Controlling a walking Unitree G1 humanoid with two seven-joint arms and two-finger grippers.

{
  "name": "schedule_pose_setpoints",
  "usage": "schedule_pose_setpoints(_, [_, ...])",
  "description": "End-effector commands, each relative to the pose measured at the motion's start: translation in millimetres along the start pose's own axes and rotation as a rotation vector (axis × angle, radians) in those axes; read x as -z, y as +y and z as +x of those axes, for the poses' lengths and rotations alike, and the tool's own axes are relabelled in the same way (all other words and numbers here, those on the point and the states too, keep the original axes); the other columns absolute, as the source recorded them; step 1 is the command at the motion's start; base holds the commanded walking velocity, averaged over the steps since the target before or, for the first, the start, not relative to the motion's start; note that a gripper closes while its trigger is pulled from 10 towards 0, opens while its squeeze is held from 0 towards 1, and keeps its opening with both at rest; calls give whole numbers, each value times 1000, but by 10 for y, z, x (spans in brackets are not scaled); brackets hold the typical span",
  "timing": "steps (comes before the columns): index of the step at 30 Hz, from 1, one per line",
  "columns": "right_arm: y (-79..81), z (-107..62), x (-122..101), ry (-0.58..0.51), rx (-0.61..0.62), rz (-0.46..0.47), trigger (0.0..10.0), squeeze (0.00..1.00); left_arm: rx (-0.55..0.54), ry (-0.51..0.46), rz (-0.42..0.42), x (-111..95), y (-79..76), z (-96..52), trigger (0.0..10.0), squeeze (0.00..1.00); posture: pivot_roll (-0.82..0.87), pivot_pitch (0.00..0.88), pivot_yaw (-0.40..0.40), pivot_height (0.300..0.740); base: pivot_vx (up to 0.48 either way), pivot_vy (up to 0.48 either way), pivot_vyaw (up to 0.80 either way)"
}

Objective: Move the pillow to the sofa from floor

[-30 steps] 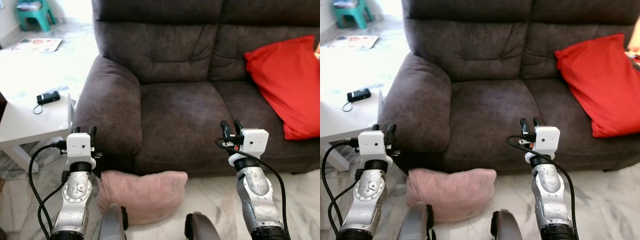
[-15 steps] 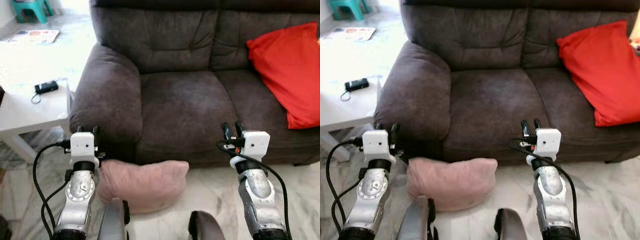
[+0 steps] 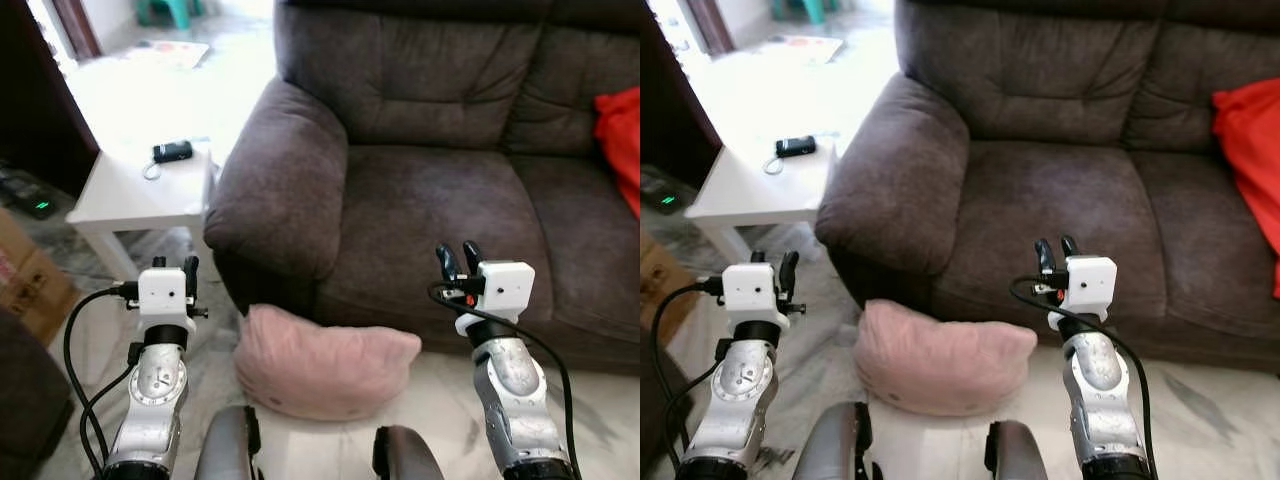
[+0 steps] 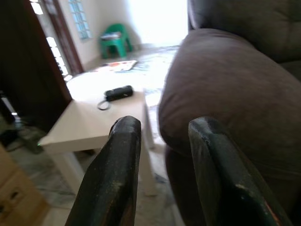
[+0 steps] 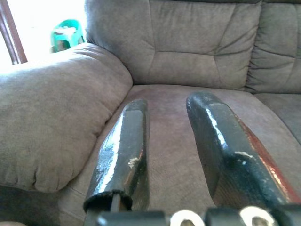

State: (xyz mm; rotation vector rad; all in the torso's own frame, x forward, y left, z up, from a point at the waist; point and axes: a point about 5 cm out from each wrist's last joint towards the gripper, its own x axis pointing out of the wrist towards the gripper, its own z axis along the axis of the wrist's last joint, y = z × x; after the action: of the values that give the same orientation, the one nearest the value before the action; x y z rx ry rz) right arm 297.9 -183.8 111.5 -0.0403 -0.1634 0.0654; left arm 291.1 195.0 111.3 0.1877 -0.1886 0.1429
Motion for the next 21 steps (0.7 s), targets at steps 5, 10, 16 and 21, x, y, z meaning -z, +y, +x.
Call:
schedule_pose_setpoints(5, [-23, -5, 20, 15, 12, 9, 10000, 0, 154, 106, -76, 153, -146, -43, 10000, 0, -40, 118, -39, 602, 0, 0, 0])
schedule_pose_setpoints(10, [-19, -29, 57, 26, 17, 19, 10000, 0, 176, 185, -63, 347, -128, -150, 10000, 0, -37, 121, -38, 602, 0, 0, 0])
schedule_pose_setpoints(16, [-11, -36, 72, 29, 14, 25, 10000, 0, 173, 238, -56, 505, -102, -279, 10000, 0, -37, 124, -40, 602, 0, 0, 0])
schedule_pose_setpoints(21, [-1, -41, 84, 35, 12, 24, 10000, 0, 162, 277, -44, 591, -103, -319, 10000, 0, -41, 124, -41, 602, 0, 0, 0])
